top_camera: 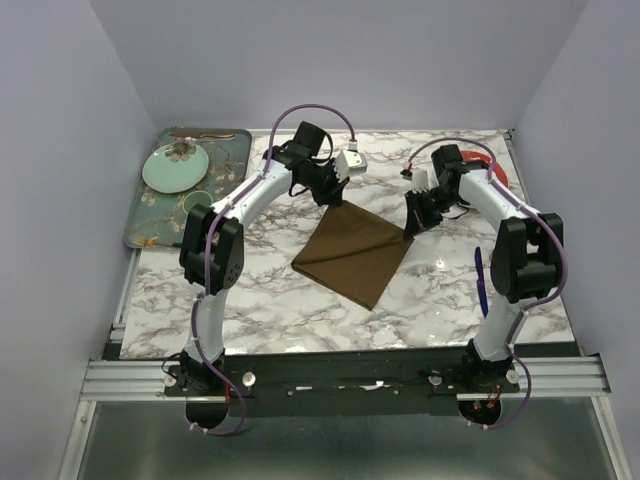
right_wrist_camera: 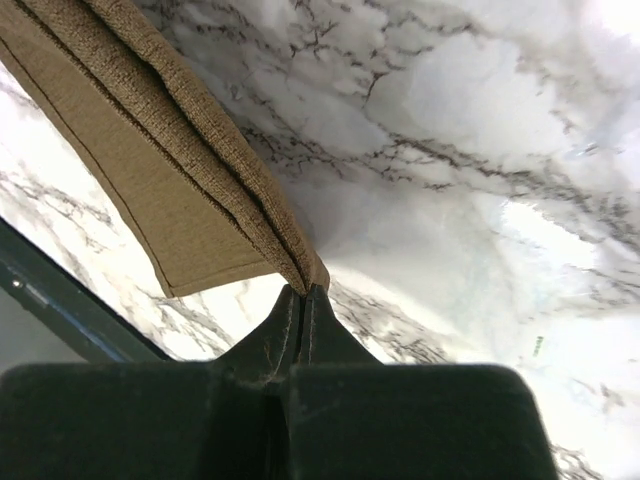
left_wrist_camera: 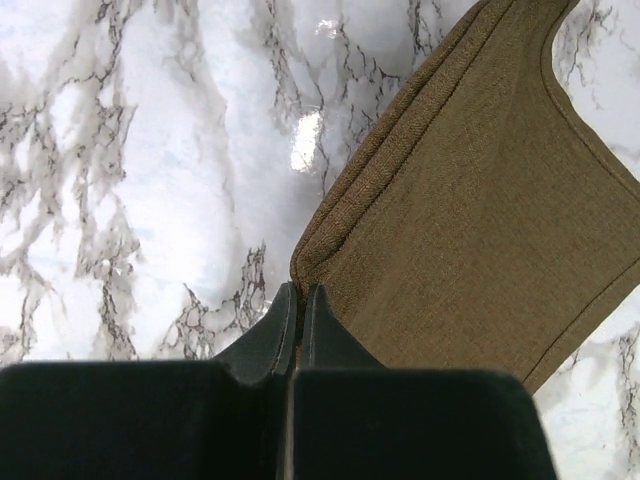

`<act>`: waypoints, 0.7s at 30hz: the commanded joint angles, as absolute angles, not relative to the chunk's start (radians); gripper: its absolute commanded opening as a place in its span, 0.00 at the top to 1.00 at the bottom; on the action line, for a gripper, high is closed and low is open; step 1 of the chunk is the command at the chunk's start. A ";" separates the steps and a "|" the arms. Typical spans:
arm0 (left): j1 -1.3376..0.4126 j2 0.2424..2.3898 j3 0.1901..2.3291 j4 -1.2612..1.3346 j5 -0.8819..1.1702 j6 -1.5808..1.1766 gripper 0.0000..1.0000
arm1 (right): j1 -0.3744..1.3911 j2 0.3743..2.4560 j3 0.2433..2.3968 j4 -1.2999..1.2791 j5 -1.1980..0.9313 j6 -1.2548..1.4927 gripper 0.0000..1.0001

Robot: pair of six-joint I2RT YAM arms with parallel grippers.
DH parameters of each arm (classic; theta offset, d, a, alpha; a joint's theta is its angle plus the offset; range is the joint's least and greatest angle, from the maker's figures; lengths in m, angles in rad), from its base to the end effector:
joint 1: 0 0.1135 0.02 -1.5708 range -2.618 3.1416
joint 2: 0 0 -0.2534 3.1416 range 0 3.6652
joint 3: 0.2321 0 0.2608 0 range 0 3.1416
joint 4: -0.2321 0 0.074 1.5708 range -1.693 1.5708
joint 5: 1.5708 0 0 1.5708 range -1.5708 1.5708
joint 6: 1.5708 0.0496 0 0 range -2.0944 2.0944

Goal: Fold the napkin into a case and place the utensils inside
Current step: Turn over the upper triangle folded napkin at the center of the board.

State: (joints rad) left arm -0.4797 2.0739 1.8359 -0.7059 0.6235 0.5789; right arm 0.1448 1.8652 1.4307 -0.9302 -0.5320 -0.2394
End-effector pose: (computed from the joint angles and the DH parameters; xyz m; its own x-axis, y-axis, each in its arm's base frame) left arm 0.4036 -0.2426 0.2414 -0.2301 0.6204 -0.7498 0.9610 0.2660 -0.0749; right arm 0.3654 0.0787 0.1893 -0.8871 -0.3359 -0.3165 -0.4503 0.7804 0.4338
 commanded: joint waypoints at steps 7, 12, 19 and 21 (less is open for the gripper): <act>-0.436 2.103 2.012 -0.637 0.641 0.624 1.00 | 0.147 1.867 1.678 -0.974 -0.434 -0.322 1.00; -0.419 2.112 2.095 -0.615 0.652 0.635 1.00 | 0.147 1.888 1.798 -0.973 -0.414 -0.370 0.99; -0.405 1.961 1.927 -0.476 0.686 0.709 1.00 | 0.152 1.835 1.850 -0.898 -0.429 -0.432 1.00; -0.405 1.907 1.789 -0.407 0.690 0.732 1.00 | 0.170 1.798 1.763 -0.844 -0.430 -0.483 0.99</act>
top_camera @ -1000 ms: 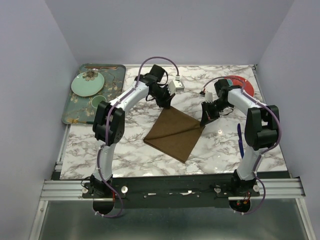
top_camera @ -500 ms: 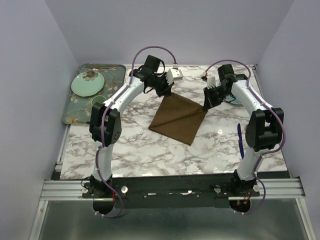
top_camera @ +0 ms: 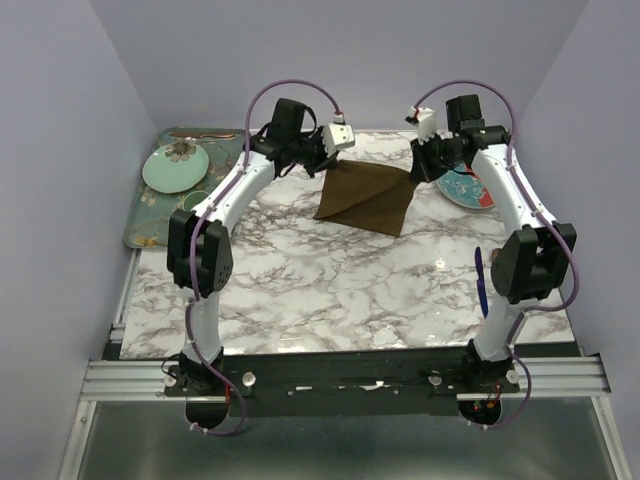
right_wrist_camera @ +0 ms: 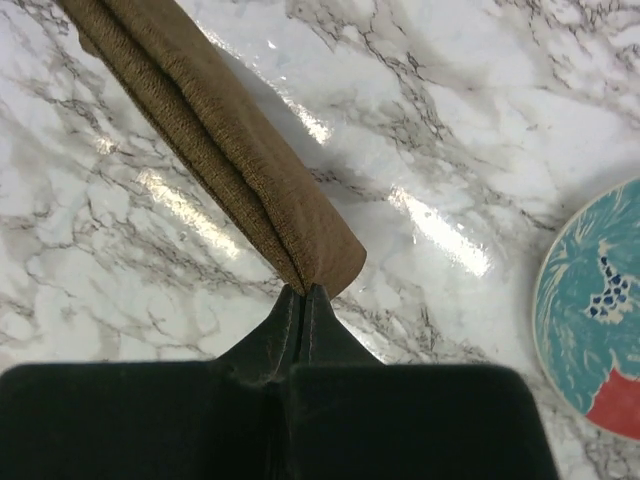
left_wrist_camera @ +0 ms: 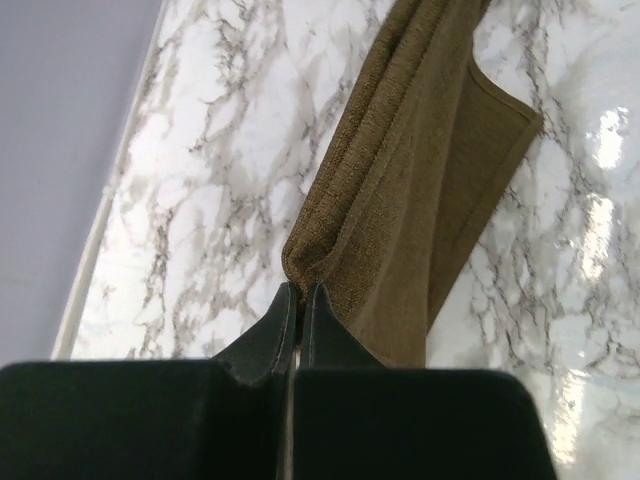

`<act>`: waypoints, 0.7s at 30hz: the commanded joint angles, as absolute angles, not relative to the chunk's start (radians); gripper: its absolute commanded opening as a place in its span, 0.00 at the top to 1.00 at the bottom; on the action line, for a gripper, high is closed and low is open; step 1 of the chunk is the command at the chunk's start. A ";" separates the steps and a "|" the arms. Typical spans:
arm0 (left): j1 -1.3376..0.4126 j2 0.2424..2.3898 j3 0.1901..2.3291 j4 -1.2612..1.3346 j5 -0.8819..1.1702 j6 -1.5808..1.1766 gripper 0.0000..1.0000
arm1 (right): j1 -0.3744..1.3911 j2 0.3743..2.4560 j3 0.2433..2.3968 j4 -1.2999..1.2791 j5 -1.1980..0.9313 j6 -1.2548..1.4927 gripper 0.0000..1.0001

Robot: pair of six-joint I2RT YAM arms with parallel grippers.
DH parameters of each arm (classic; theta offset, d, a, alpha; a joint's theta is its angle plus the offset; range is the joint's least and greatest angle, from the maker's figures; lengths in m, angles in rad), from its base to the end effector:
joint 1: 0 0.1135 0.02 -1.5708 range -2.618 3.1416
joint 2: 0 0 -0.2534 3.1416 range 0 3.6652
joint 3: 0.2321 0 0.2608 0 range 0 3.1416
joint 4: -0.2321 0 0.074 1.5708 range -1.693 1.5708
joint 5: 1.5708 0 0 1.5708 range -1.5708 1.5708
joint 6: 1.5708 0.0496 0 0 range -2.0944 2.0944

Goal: Fold the napkin into a case and place the utensils inside
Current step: Turn over the upper triangle folded napkin at the center of the board.

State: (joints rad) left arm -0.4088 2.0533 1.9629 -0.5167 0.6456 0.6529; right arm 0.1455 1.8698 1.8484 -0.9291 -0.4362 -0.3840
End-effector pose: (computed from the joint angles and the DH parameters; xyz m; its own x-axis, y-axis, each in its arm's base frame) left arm 0.4369 -0.2218 0.3100 0.0525 0.5060 -0.8609 0.9304 0.2884 0.2263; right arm 0.4114 0.0815 0.3134 -0.6062 -0.4320 -0.6677 -0.6487 0.7543 0.1010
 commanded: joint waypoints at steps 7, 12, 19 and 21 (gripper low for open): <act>-0.413 1.683 1.416 -0.368 0.707 0.851 1.00 | 0.264 1.594 1.421 -0.698 -0.393 -0.578 0.99; -0.423 1.583 1.250 -0.304 0.701 0.821 1.00 | 0.307 1.517 1.325 -0.672 -0.396 -0.549 0.99; -0.443 1.491 1.163 -0.331 0.686 0.827 1.00 | 0.367 1.433 1.201 -0.657 -0.391 -0.548 0.99; -0.443 1.488 1.198 -0.331 0.669 0.799 1.00 | 0.367 1.431 1.233 -0.658 -0.379 -0.517 0.99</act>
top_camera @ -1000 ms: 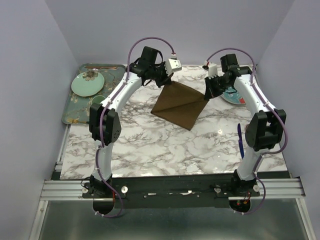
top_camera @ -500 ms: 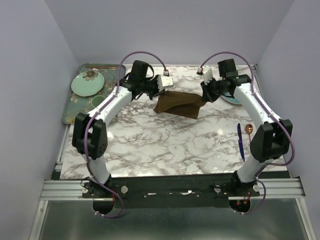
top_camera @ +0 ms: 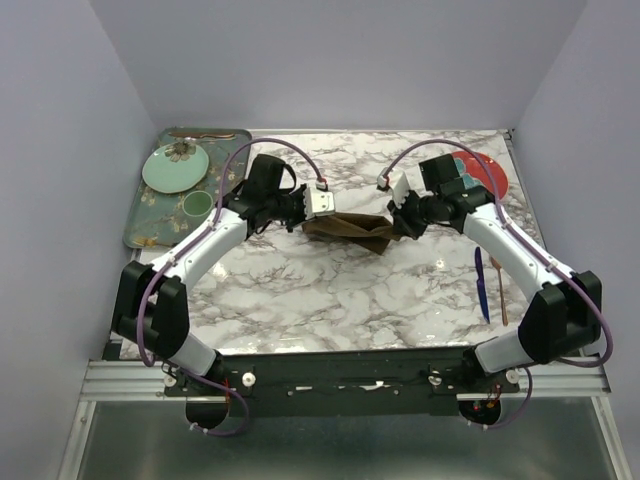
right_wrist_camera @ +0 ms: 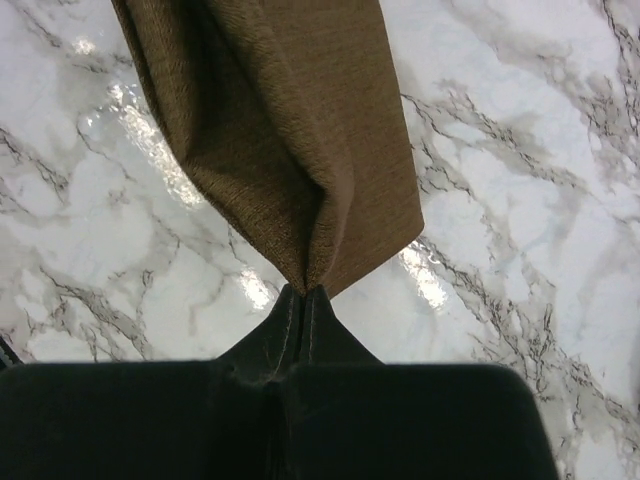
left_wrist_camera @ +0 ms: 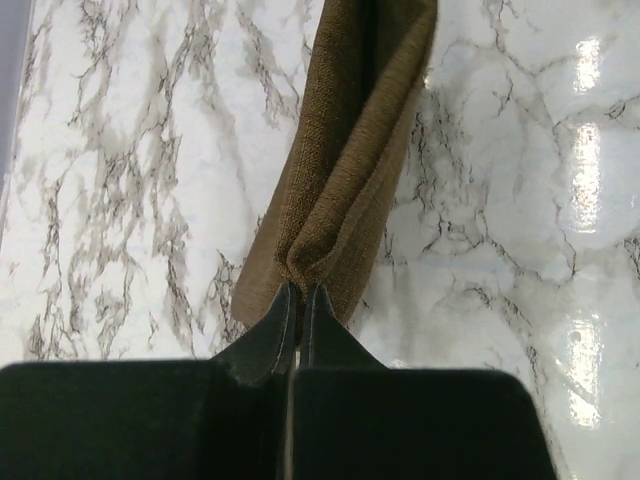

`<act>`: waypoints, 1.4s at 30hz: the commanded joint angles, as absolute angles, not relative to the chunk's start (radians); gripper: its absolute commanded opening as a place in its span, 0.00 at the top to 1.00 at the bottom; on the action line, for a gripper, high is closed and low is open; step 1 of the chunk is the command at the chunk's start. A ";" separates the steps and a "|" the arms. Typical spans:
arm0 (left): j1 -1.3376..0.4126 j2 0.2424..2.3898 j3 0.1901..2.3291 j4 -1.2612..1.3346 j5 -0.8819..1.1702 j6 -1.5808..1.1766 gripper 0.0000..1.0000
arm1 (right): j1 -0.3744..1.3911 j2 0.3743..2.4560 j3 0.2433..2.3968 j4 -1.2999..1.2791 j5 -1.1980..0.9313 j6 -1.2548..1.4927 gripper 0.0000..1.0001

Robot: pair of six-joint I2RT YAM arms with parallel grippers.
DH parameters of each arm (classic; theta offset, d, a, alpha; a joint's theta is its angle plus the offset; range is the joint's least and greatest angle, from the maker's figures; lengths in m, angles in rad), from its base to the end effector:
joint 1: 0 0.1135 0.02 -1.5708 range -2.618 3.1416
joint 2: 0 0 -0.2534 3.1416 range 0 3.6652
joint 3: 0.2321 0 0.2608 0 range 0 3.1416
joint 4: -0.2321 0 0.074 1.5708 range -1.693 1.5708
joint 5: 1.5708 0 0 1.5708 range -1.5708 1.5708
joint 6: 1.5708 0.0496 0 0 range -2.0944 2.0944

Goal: Fold the napkin into a case and place the utensils inside
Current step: Turn over the upper triangle folded napkin at the center of the board.

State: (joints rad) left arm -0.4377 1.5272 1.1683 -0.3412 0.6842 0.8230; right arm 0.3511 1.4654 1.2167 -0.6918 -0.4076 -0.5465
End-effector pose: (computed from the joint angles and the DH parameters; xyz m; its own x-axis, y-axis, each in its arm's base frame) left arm 0.3070 -0.1783 0.2612 0.1650 0.5501 -0.8186 0.9489 0.1377 0.2838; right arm 0.2980 0.1301 0.2646 -0.3700 -0.6436 -0.6700 -0.8514 0.5235 -0.0327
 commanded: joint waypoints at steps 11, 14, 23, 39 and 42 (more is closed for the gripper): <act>-0.439 1.422 1.304 -0.302 0.635 0.707 1.00 | 0.367 1.402 1.390 -0.687 -0.265 -0.491 1.00; -0.433 1.437 1.308 -0.282 0.617 0.721 1.00 | 0.367 1.431 1.428 -0.680 -0.236 -0.505 1.00; -0.394 1.620 1.388 -0.106 0.577 0.710 1.00 | 0.316 1.652 1.649 -0.592 -0.146 -0.554 0.99; -0.383 1.418 0.802 0.067 0.729 1.162 1.00 | 0.428 1.352 0.959 -0.201 -0.293 -0.952 1.00; -0.406 1.330 0.614 0.040 0.723 1.320 1.00 | 0.546 1.283 0.750 -0.143 -0.264 -1.023 1.00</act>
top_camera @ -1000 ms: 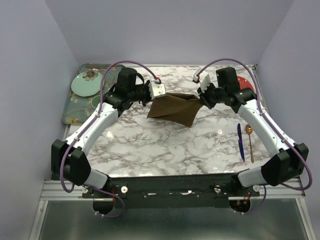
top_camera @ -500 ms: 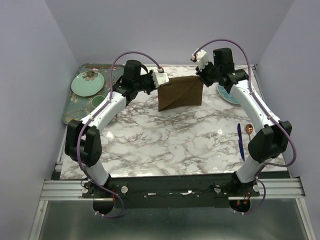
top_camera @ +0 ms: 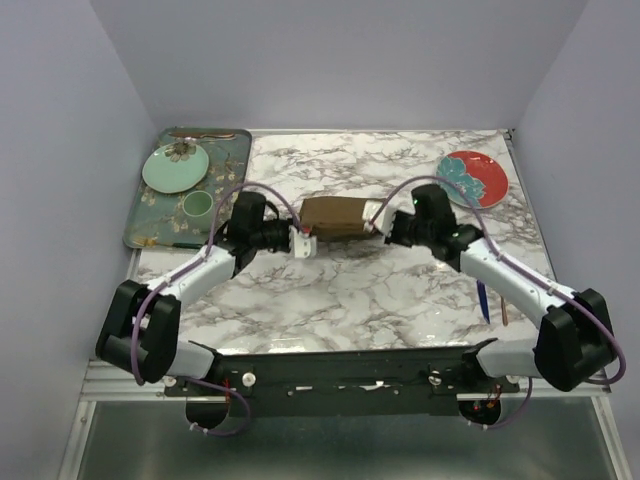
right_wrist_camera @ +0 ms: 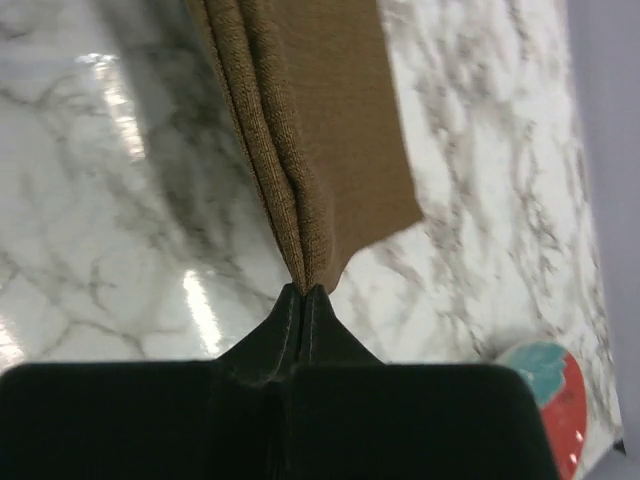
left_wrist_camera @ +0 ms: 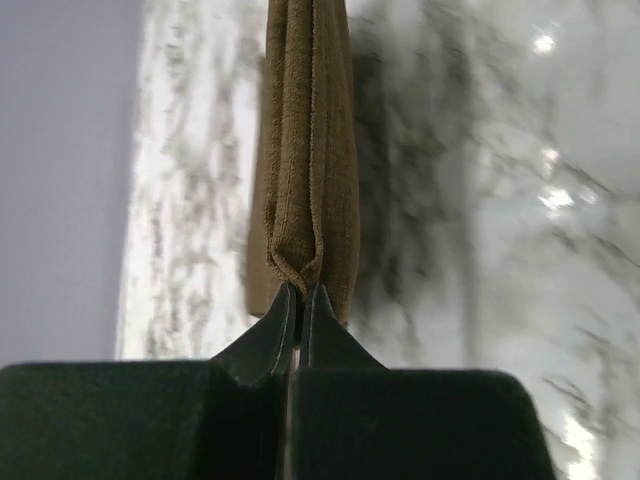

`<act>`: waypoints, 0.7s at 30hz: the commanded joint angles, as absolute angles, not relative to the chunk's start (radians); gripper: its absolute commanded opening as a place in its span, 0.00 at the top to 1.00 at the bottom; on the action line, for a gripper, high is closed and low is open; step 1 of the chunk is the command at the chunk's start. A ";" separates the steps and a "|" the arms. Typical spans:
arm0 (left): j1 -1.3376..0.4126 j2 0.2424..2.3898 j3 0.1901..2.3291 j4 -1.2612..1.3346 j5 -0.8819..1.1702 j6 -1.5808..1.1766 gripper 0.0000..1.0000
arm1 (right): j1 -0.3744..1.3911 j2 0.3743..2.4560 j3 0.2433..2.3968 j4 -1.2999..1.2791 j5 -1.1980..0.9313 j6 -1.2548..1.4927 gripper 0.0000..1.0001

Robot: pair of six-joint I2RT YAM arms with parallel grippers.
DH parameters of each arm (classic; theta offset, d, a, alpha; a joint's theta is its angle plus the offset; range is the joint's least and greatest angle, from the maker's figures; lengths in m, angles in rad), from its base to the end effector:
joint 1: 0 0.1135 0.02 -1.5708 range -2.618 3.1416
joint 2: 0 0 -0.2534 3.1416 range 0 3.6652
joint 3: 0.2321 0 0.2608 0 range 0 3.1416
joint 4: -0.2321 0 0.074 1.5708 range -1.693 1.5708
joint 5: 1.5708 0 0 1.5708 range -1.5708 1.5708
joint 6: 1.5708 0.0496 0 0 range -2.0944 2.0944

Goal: Fold the napkin into a case and place the utensils inside
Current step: Turn over the upper triangle folded napkin at the center of the board.

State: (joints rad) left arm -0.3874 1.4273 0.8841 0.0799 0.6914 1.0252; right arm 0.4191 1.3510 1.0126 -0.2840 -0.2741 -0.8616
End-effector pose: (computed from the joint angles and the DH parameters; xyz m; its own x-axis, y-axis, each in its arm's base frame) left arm 0.2958 -0.1549 0.2343 0.4855 0.5131 -0.7078 0.7788 0.1140 0.6168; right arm 0.2896 0.1437 0.2622 0.1029 -0.7539 -0.6489 -0.7901 0.3344 -0.5138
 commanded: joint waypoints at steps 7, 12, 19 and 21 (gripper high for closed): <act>-0.462 1.158 0.427 -0.169 0.698 1.555 1.00 | 0.773 1.197 0.525 -0.124 -0.192 -1.074 0.99; -0.494 1.048 0.319 -0.232 0.686 1.666 1.00 | 0.860 1.213 0.489 -0.120 -0.161 -1.075 0.99; -0.502 0.910 0.365 -0.472 0.712 1.677 0.43 | 0.933 1.195 0.529 -0.201 -0.149 -1.033 0.47; -0.502 0.829 0.405 -0.581 0.733 1.626 0.40 | 0.939 1.135 0.566 -0.274 -0.160 -1.019 0.36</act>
State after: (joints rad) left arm -0.4995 0.9550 0.3290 -0.3424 0.6910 1.6463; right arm 0.9180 1.2144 0.5022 -0.1604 -0.1711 -1.0473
